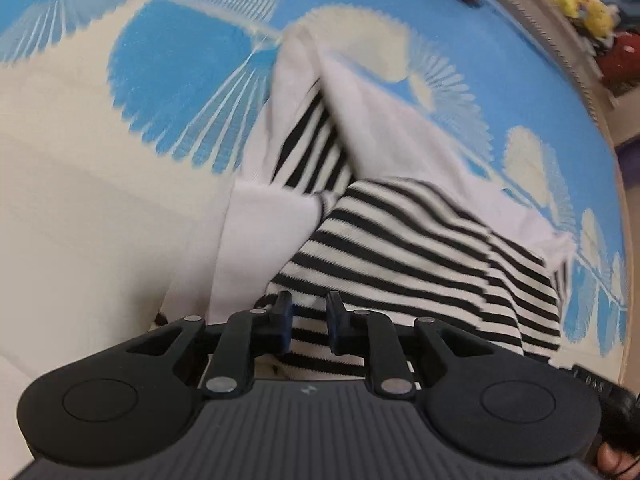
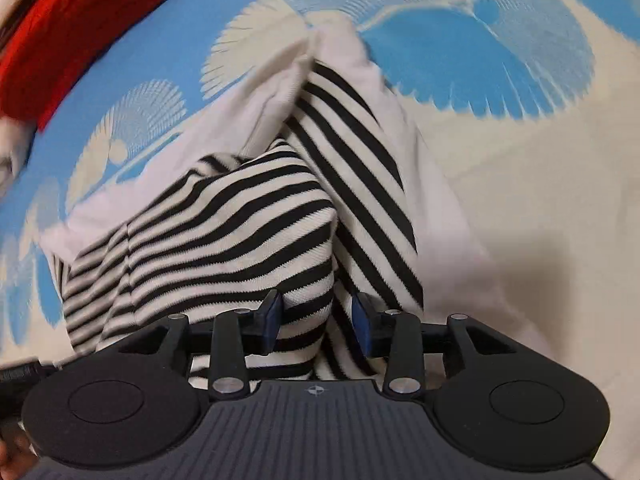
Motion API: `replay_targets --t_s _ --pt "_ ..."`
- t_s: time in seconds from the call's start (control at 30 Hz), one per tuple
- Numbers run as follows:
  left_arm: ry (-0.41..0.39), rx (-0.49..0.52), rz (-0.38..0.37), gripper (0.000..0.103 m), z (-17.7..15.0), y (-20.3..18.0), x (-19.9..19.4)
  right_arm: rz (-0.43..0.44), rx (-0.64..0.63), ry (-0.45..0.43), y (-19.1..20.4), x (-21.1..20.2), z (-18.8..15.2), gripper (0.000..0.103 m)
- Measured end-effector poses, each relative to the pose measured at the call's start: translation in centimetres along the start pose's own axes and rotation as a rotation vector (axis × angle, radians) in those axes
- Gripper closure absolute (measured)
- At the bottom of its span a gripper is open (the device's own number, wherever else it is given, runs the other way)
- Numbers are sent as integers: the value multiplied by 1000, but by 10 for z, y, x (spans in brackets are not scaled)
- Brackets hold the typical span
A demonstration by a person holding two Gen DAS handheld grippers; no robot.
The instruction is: Fold small clothes
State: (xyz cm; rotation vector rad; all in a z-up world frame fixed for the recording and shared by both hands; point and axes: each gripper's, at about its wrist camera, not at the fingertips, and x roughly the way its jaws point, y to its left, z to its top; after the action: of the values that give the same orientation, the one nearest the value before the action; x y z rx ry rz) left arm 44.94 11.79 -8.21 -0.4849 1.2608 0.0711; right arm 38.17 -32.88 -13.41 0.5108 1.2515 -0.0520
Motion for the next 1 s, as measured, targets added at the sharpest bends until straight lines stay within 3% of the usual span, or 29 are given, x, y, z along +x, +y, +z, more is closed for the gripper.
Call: replay_targets --t_s 0.1,0.17,0.2,0.23,0.3,0.37,0.47,0.53,0.6,0.73,0.8,0.9,1.0 --pt "-44 43 -55 81 2 -6 -11 56 -82 -96 13 -18 -3 62" --pt "-13 48 -45 80 -4 -6 -7 93 -74 -47 13 -16 -5 55" --pt "15 51 -16 80 -8 -3 0 70 -51 12 6 -9 -6 55" --pt "41 52 19 80 -12 -2 8 12 -13 68 -2 1 -8 56" --pt "40 54 33 80 -20 0 8 -13 58 66 -13 -1 -8 63" --pt "-4 115 53 80 -24 -11 -12 0 71 -22 -6 -34 -6 59" --pt "-169 225 30 75 -41 -21 -68 63 -19 -233 7 -108 -13 60" --pt "-219 258 8 73 -54 -23 -103 87 -45 -333 7 -152 -22 59" --pt "-257 281 -23 73 -71 -22 -138 123 -63 -379 0 -191 -39 59" --pt "-345 319 -52 54 -121 -11 -197 156 -145 -477 -31 -260 -90 53" --pt "-384 334 -55 53 -153 -1 -219 150 -167 -515 -52 -278 -120 50" --pt "-395 342 -41 53 -200 16 -226 120 -150 -510 -88 -285 -164 50" --pt "-387 354 -30 53 -242 32 -215 63 -100 -486 -122 -266 -201 50"
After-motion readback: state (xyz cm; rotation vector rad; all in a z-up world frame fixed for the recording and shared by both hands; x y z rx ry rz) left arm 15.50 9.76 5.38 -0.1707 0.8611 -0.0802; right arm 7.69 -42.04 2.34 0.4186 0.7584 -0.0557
